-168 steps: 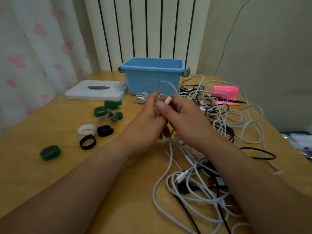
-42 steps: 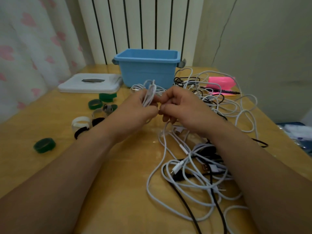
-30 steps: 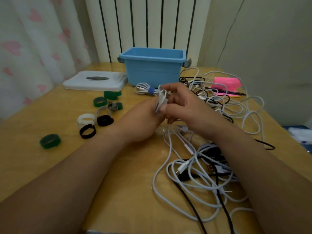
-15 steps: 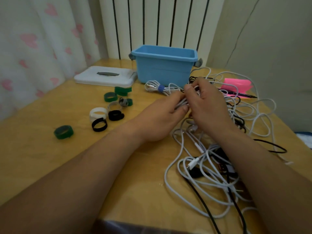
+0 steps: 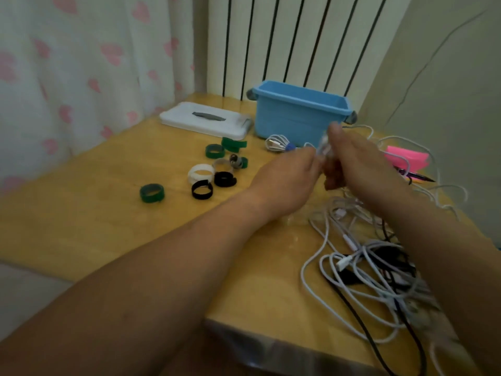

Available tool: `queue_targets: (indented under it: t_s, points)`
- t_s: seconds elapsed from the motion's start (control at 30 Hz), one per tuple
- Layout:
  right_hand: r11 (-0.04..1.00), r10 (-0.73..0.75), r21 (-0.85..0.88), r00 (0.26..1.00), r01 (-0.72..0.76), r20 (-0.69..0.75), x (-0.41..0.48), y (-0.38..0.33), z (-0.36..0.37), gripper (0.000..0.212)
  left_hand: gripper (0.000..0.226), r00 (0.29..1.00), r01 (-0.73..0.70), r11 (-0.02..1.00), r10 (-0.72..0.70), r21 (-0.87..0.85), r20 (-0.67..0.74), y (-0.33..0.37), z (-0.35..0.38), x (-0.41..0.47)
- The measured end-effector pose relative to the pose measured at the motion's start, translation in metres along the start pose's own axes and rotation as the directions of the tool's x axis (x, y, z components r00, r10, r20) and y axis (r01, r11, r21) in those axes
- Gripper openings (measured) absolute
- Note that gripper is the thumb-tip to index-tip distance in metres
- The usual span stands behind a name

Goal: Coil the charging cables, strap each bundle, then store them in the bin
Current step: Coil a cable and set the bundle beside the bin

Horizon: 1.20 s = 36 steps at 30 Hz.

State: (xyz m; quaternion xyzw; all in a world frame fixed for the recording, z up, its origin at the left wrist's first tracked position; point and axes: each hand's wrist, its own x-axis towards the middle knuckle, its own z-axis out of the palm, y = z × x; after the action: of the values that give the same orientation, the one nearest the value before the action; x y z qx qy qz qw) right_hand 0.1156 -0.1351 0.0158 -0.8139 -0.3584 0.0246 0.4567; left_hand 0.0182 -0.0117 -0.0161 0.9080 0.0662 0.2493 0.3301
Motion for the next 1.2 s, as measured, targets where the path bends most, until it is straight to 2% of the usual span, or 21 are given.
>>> queue_targets:
  t_s: [0.07,0.17,0.3,0.37,0.47,0.6,0.67,0.77,0.83,0.93,1.07,1.13,1.2]
  points:
    - [0.995,0.072,0.068,0.996,-0.069,-0.051,0.006,-0.015,-0.006,0.059,0.045,0.984,0.066,0.970,-0.103,-0.233,-0.147,0.002,-0.015,0.002]
    - [0.995,0.094,0.022,0.995,-0.093,-0.041,0.012,-0.024,-0.003,0.042,0.043,0.926,0.139,0.875,-0.281,-0.463,-0.253,-0.007,-0.033,0.004]
    - [0.966,-0.040,-0.248,0.991,0.072,0.132,0.008,-0.023,0.021,0.018,0.040,0.847,0.077,0.750,-0.396,-0.657,-0.353,-0.017,-0.048,0.007]
    - [0.934,-0.132,-0.297,0.963,0.200,0.234,0.005,-0.026,0.039,0.012,0.042,0.825,0.006,0.690,-0.413,-0.724,-0.387,-0.018,-0.056,0.008]
    - [0.849,-0.248,-0.361,0.894,0.387,0.373,0.001,-0.037,0.066,0.010,0.040,0.822,-0.055,0.677,-0.387,-0.734,-0.418,-0.016,-0.061,0.006]
    - [0.842,-0.265,-0.296,0.825,0.450,0.500,0.005,-0.044,0.090,0.013,0.043,0.829,-0.114,0.668,-0.344,-0.735,-0.441,-0.013,-0.072,0.004]
    - [0.830,-0.292,-0.323,0.848,0.455,0.442,0.018,-0.038,0.091,0.010,0.043,0.808,-0.177,0.557,-0.389,-0.812,-0.443,-0.017,-0.084,0.004]
    - [0.898,-0.220,-0.339,0.953,0.281,0.208,0.042,-0.024,0.082,0.010,0.035,0.752,-0.255,0.307,-0.533,-0.917,-0.388,-0.033,-0.098,0.005]
    - [0.946,-0.119,-0.292,0.989,0.140,0.090,0.058,-0.014,0.075,0.008,0.032,0.710,-0.267,0.206,-0.618,-0.941,-0.337,-0.045,-0.101,0.008]
    - [0.979,-0.010,-0.206,1.000,0.016,0.028,0.077,-0.004,0.074,0.005,0.032,0.662,-0.277,0.110,-0.698,-0.955,-0.272,-0.055,-0.103,0.011]
    - [0.993,0.017,-0.118,0.997,-0.007,0.080,0.086,0.000,0.086,0.011,0.032,0.642,-0.276,0.096,-0.722,-0.956,-0.257,-0.059,-0.105,0.011]
    - [0.988,-0.047,-0.137,0.982,0.073,0.185,0.086,0.004,0.098,0.015,0.033,0.642,-0.259,0.113,-0.722,-0.959,-0.259,-0.061,-0.103,0.012]
    - [0.949,-0.149,-0.225,0.942,0.222,0.301,0.084,0.009,0.110,0.017,0.034,0.656,-0.235,0.132,-0.709,-0.963,-0.257,-0.061,-0.099,0.013]
